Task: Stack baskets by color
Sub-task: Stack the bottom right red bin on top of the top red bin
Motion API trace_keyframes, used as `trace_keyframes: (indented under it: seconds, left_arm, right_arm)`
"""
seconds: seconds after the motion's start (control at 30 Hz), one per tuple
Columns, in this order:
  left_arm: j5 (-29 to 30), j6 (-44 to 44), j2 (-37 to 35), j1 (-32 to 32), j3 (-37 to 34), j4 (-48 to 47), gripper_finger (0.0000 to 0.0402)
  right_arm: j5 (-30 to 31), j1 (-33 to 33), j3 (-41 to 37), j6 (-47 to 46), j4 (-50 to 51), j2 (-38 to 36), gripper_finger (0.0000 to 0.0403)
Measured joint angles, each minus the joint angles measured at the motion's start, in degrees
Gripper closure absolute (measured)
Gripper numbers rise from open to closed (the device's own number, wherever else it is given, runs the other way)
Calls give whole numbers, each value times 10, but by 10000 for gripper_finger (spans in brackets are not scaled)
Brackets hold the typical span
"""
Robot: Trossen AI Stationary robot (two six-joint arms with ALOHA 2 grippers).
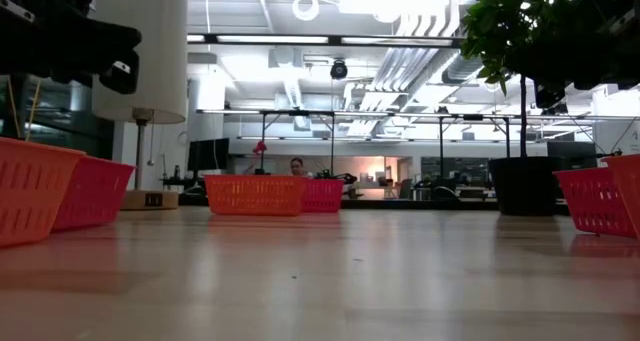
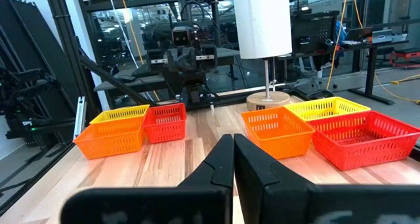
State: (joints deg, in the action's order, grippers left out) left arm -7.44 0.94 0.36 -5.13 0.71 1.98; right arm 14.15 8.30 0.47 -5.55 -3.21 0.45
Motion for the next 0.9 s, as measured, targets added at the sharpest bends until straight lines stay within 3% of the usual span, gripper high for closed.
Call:
trace_keyframes:
  seconds: [0.9]
  left_arm:
    - [1,4,0,0,0,0,401]
  right_arm:
    - [2,0,0,0,0,0,403]
